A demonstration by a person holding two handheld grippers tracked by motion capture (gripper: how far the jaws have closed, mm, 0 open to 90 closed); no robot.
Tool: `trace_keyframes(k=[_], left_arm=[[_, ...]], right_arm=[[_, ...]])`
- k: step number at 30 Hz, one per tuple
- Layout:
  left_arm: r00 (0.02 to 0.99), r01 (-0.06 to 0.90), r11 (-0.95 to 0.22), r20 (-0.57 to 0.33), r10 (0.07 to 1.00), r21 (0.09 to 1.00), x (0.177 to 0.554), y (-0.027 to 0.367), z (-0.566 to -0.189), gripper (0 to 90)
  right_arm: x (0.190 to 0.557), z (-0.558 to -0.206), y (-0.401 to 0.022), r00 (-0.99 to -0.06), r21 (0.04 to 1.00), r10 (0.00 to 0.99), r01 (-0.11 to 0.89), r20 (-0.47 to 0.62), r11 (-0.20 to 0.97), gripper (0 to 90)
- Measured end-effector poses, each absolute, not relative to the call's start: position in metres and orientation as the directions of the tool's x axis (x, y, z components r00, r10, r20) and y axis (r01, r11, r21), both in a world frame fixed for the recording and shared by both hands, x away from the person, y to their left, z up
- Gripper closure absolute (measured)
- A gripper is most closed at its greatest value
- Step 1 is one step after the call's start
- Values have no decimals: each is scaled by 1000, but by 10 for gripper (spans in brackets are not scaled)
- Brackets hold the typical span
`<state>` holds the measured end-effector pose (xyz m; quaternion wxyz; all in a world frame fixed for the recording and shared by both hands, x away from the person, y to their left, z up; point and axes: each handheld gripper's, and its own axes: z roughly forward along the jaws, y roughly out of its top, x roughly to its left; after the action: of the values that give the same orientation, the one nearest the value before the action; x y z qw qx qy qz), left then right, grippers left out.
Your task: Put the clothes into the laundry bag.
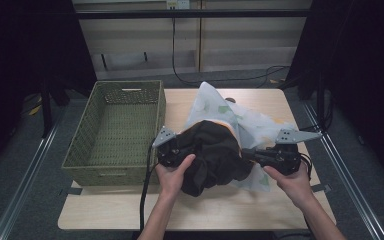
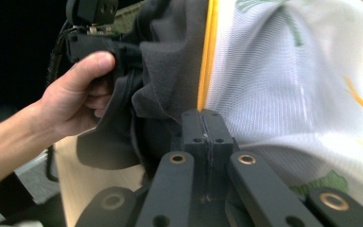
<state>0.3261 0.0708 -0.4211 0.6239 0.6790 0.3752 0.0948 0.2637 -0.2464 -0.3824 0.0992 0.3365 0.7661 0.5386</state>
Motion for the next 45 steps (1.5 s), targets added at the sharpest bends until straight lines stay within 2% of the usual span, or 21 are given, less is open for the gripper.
trace_keyframes(k=[2, 5, 8, 9, 11, 15, 16, 19, 21, 22, 26, 30, 33, 37, 38, 39, 41, 45], left_arm=[[700, 362, 60, -314, 641, 930, 326, 69, -412, 645], [678, 338, 65, -290, 675, 939, 326, 62, -412, 644], [634, 303, -26, -181, 752, 953, 329, 50, -427, 644], [634, 303, -26, -181, 752, 953, 329, 50, -427, 644], [625, 303, -97, -121, 771, 948, 335, 40, -438, 644], [656, 310, -181, -72, 751, 933, 337, 33, -446, 640], [669, 363, -185, -117, 734, 913, 340, 31, -456, 637], [712, 359, -284, -64, 699, 889, 340, 27, -475, 626], [729, 372, -304, -73, 681, 877, 341, 26, -480, 620], [738, 383, -311, -86, 669, 870, 343, 25, -483, 611], [743, 370, -341, -56, 667, 864, 339, 22, -484, 607], [745, 381, -333, -73, 663, 863, 338, 21, -486, 605], [754, 378, -342, -72, 653, 860, 335, 18, -485, 604], [753, 378, -335, -77, 654, 863, 334, 19, -485, 605], [750, 380, -324, -83, 657, 867, 334, 20, -485, 607], [749, 385, -321, -89, 657, 865, 334, 20, -485, 607], [748, 393, -302, -111, 655, 869, 335, 23, -484, 619], [744, 389, -280, -120, 658, 877, 333, 24, -477, 629]], right_arm=[[265, -378, -241, -749, 900, 617, 411, 241, 147, 900], [264, -373, -236, -753, 902, 610, 409, 248, 139, 900], [260, -365, -233, -766, 900, 572, 423, 294, 103, 900], [259, -363, -232, -772, 901, 559, 423, 303, 96, 900], [254, -356, -230, -788, 907, 530, 413, 312, 79, 900], [250, -354, -228, -797, 911, 519, 405, 309, 80, 900], [252, -363, -228, -784, 902, 544, 419, 299, 108, 900], [260, -384, -233, -754, 877, 582, 461, 305, 138, 897], [262, -392, -234, -744, 867, 596, 475, 302, 153, 891], [265, -403, -238, -725, 852, 623, 494, 294, 173, 842], [268, -403, -242, -705, 855, 658, 486, 263, 179, 695], [271, -392, -239, -703, 877, 683, 440, 201, 195, 627], [290, -383, -220, -698, 878, 707, 402, 110, 260, 580], [311, -383, -206, -687, 863, 723, 405, 69, 302, 605], [326, -386, -201, -680, 848, 723, 449, 121, 280, 755], [326, -386, -201, -680, 848, 723, 449, 121, 280, 755], [328, -385, -195, -698, 855, 699, 450, 157, 258, 856], [315, -367, -188, -744, 890, 640, 407, 193, 204, 875]])
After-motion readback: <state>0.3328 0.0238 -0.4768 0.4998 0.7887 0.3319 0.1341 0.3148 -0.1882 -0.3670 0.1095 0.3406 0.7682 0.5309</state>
